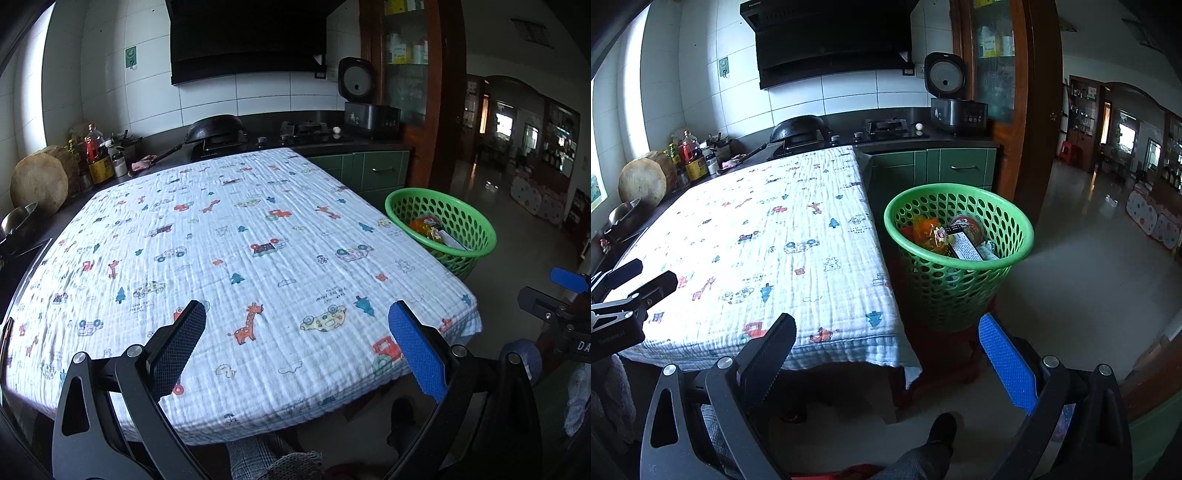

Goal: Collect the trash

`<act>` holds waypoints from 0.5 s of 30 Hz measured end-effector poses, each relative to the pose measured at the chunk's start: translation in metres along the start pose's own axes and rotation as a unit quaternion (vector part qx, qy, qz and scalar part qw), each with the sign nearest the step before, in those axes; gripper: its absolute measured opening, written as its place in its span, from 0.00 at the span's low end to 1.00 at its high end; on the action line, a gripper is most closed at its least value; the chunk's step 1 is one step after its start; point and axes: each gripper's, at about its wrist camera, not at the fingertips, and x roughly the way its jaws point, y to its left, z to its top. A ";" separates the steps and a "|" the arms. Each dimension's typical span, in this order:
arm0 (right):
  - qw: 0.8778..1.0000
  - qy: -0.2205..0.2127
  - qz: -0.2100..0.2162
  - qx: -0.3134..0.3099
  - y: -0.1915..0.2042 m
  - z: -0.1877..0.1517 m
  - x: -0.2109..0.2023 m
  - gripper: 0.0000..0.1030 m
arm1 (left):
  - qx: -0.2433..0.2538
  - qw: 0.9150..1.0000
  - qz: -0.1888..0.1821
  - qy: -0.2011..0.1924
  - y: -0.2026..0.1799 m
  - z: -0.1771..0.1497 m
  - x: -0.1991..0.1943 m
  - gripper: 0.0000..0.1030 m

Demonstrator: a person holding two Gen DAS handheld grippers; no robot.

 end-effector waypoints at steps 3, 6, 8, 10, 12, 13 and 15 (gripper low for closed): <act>1.000 0.002 0.000 -0.003 0.002 0.000 0.000 0.93 | -0.001 1.000 0.000 0.001 0.000 -0.001 0.000 0.95; 1.000 0.001 -0.001 -0.004 0.003 0.000 0.000 0.93 | -0.003 1.000 -0.001 0.003 0.000 -0.002 0.000 0.95; 1.000 0.001 -0.001 -0.003 0.003 0.000 0.000 0.93 | -0.001 1.000 -0.001 0.004 -0.001 -0.003 0.001 0.95; 1.000 0.001 -0.001 -0.004 0.003 0.000 0.000 0.93 | 0.000 1.000 -0.001 0.006 -0.002 -0.004 0.001 0.95; 1.000 0.002 -0.002 -0.005 0.003 0.000 0.000 0.93 | -0.001 1.000 -0.001 0.007 -0.002 -0.005 0.001 0.95; 1.000 0.002 -0.002 -0.005 0.004 0.000 0.000 0.93 | -0.001 1.000 -0.001 0.008 -0.002 -0.005 0.002 0.95; 1.000 0.002 -0.002 -0.005 0.004 -0.001 0.000 0.93 | 0.000 1.000 -0.001 0.009 -0.003 -0.005 0.002 0.95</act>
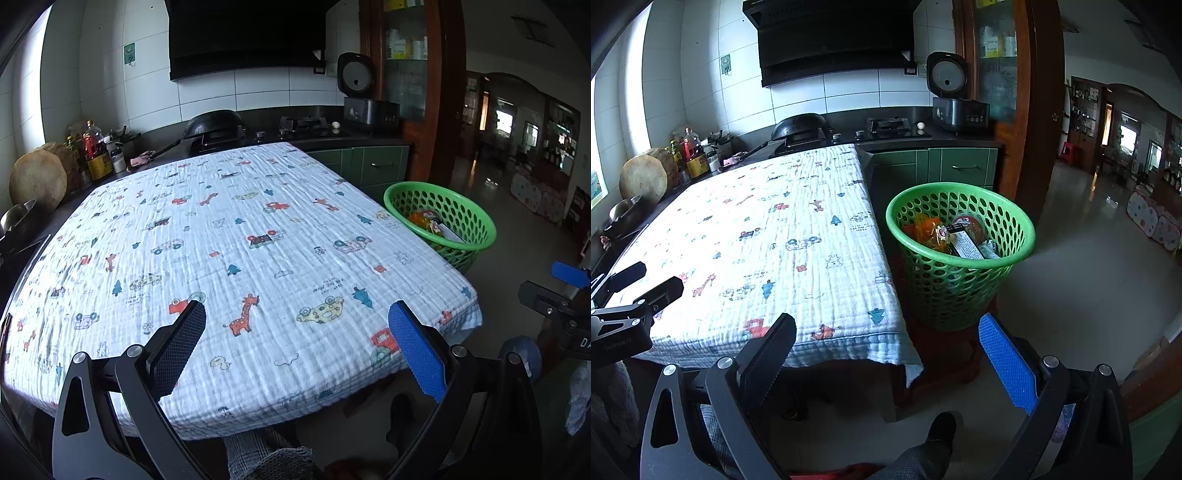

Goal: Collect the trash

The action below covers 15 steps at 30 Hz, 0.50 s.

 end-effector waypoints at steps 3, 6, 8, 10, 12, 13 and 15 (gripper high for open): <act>1.000 0.000 0.001 0.000 0.000 0.000 0.000 0.93 | 0.002 1.000 0.002 0.002 -0.001 -0.001 0.001 0.95; 1.000 0.001 0.000 0.000 0.000 -0.001 0.000 0.93 | 0.002 1.000 0.004 0.004 -0.001 -0.001 0.002 0.95; 1.000 0.001 0.000 0.001 0.000 -0.002 0.000 0.93 | 0.002 1.000 0.005 0.004 0.000 -0.002 0.002 0.95; 1.000 0.001 0.000 0.003 -0.001 -0.001 0.000 0.93 | 0.003 1.000 0.005 0.004 -0.001 -0.003 0.002 0.95; 1.000 0.001 0.000 0.003 -0.002 -0.002 0.000 0.93 | 0.004 1.000 0.006 0.005 -0.002 -0.003 0.002 0.95; 1.000 0.001 0.000 0.002 -0.002 -0.002 0.000 0.93 | 0.004 1.000 0.006 0.005 -0.002 -0.003 0.003 0.95; 1.000 0.002 0.001 0.002 -0.002 -0.002 0.001 0.93 | 0.004 1.000 0.007 0.005 -0.002 -0.003 0.003 0.95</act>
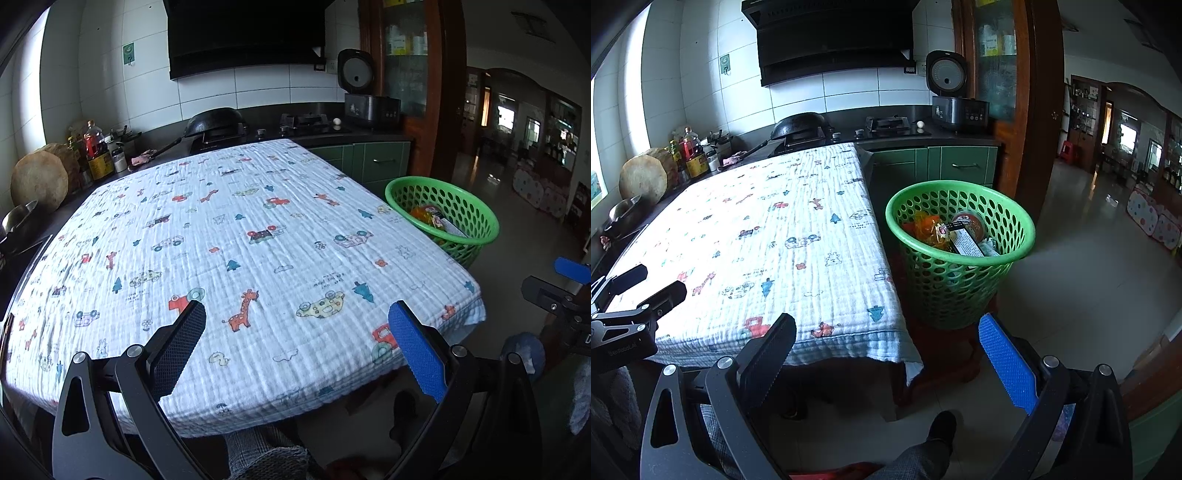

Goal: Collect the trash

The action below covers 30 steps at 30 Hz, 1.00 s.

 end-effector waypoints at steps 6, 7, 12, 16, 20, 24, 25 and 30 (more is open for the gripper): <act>1.000 0.001 0.001 0.001 0.000 0.000 0.001 0.93 | 0.002 1.000 0.000 0.001 -0.002 -0.001 0.000 0.95; 1.000 0.000 0.000 0.001 0.000 -0.001 0.001 0.93 | 0.003 1.000 0.001 0.001 -0.002 -0.001 0.000 0.95; 1.000 0.001 0.000 0.001 -0.001 -0.002 0.002 0.93 | 0.004 1.000 0.004 0.002 -0.003 -0.003 0.000 0.95; 1.000 0.001 0.000 0.003 -0.002 -0.002 0.001 0.93 | 0.003 1.000 0.007 0.001 -0.002 -0.003 0.000 0.95; 1.000 0.001 0.000 0.004 -0.002 -0.003 0.002 0.93 | 0.003 1.000 0.009 0.001 -0.002 -0.003 -0.001 0.95; 1.000 0.001 0.000 0.004 -0.002 -0.003 0.002 0.93 | 0.003 1.000 0.009 0.001 -0.002 -0.003 -0.001 0.95; 1.000 0.001 0.000 0.004 -0.002 -0.003 0.002 0.93 | 0.003 1.000 0.009 0.001 -0.002 -0.003 -0.001 0.95; 1.000 0.003 0.000 0.004 -0.003 -0.004 0.003 0.93 | 0.005 1.000 0.008 -0.001 -0.003 -0.003 -0.003 0.95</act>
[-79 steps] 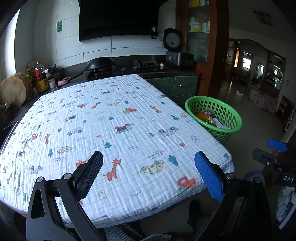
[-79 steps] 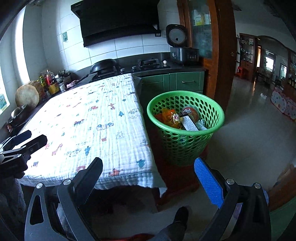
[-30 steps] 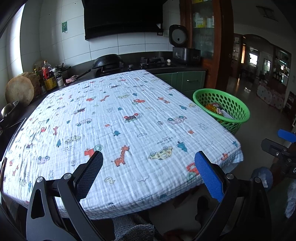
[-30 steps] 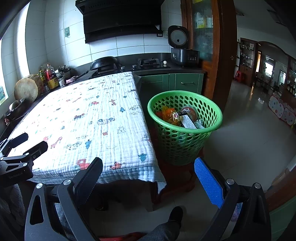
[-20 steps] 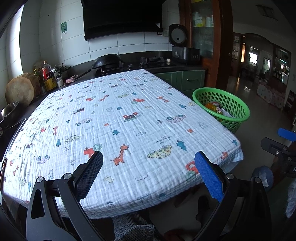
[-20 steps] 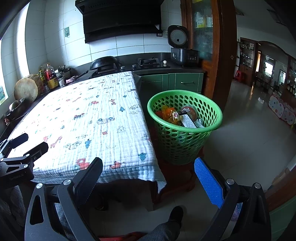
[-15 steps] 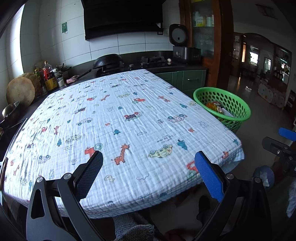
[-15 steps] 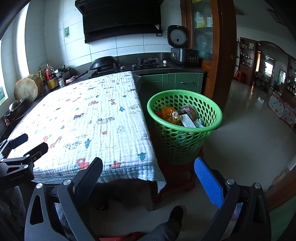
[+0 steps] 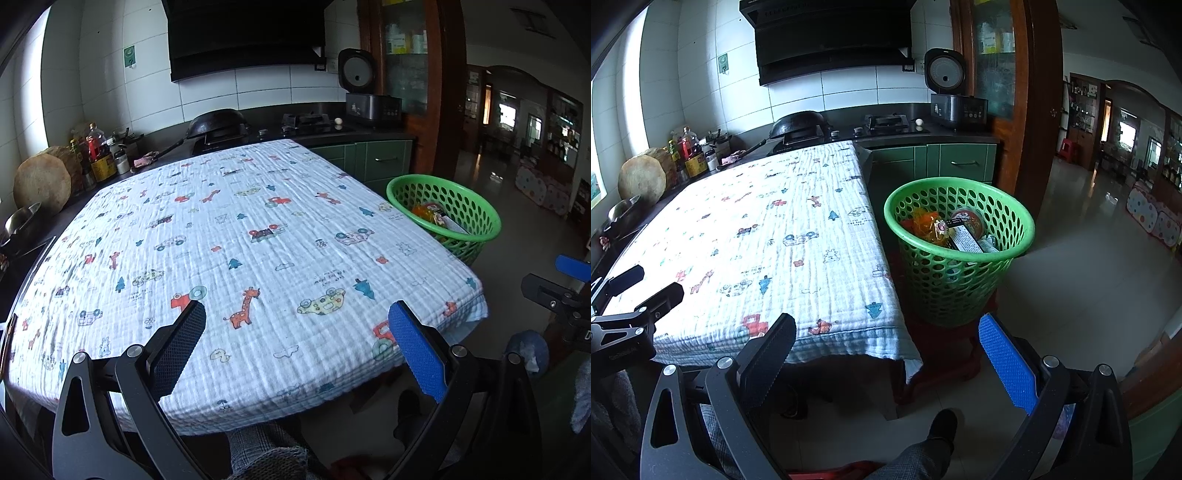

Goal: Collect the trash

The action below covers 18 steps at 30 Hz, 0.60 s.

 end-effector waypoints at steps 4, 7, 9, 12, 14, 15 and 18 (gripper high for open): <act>1.000 0.001 0.000 -0.001 -0.001 0.000 0.000 0.93 | 0.001 1.000 0.001 0.000 -0.001 0.000 -0.001 0.95; 1.000 0.001 0.001 0.000 -0.001 0.000 0.000 0.93 | 0.001 1.000 0.002 0.000 -0.001 -0.001 -0.001 0.95; 1.000 0.001 0.001 0.001 -0.001 0.000 -0.001 0.93 | 0.002 1.000 0.002 0.000 -0.001 -0.001 0.000 0.95; 1.000 0.002 0.001 0.001 -0.001 0.000 -0.001 0.93 | 0.002 1.000 0.001 0.000 -0.002 -0.001 -0.001 0.95; 1.000 0.002 0.001 0.000 -0.002 -0.001 -0.001 0.93 | 0.002 1.000 0.001 0.001 -0.002 -0.001 -0.001 0.95; 1.000 0.003 0.001 0.000 -0.002 -0.001 -0.001 0.93 | 0.002 1.000 0.001 0.001 -0.002 -0.002 -0.001 0.95; 1.000 0.003 0.001 0.000 -0.002 -0.001 -0.002 0.93 | 0.001 1.000 0.002 0.001 -0.003 -0.001 0.000 0.95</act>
